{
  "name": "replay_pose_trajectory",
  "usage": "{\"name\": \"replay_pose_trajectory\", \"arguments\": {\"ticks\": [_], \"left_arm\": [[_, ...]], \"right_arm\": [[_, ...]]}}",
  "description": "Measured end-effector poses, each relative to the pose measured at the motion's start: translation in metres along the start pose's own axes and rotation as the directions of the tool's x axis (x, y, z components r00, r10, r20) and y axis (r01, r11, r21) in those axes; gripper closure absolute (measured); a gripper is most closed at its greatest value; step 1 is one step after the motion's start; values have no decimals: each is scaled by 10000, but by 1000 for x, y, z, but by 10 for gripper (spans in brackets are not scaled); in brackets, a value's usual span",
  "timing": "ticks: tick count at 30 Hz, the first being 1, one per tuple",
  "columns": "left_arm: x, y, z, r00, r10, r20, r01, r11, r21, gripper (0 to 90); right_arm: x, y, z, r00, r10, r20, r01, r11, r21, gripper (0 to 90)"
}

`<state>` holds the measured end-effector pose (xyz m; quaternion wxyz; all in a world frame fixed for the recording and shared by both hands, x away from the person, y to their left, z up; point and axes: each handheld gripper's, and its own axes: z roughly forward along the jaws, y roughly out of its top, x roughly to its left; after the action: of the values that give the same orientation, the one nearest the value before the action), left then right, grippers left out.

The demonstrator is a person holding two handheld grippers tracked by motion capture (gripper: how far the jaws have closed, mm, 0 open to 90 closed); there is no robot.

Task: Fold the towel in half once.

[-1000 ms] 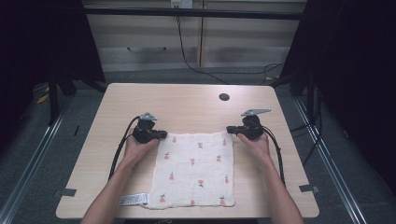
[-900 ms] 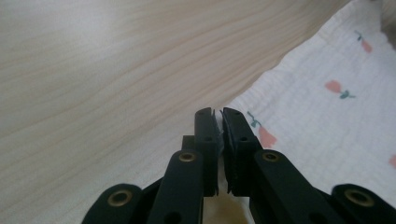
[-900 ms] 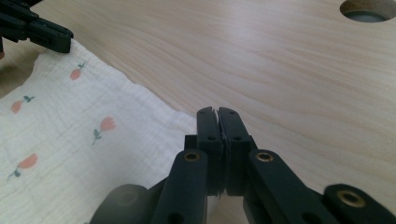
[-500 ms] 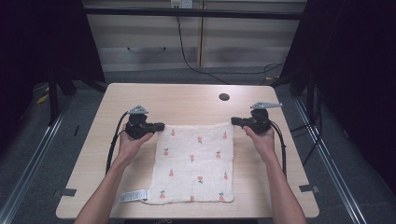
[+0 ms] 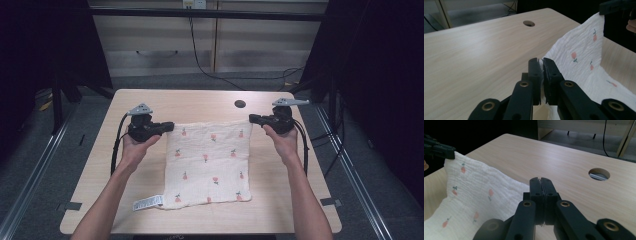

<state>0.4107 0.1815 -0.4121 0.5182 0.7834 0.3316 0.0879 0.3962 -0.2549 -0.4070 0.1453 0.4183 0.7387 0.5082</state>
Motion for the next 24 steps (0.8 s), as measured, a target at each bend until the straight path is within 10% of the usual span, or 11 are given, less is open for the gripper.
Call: {"name": "replay_pose_trajectory", "arguments": {"ticks": [11, 24], "left_arm": [[-12, 34, -13, 9977, 680, -70, -683, 9966, -457, 854], [-13, 1, -28, 9947, 1024, 110, -1024, 9947, -40, 854]], "right_arm": [[15, 23, -23, 9982, -514, -311, 489, 9960, -750, 894], [31, -2, -36, 9920, -988, -781, 969, 9949, -287, 894]]}}
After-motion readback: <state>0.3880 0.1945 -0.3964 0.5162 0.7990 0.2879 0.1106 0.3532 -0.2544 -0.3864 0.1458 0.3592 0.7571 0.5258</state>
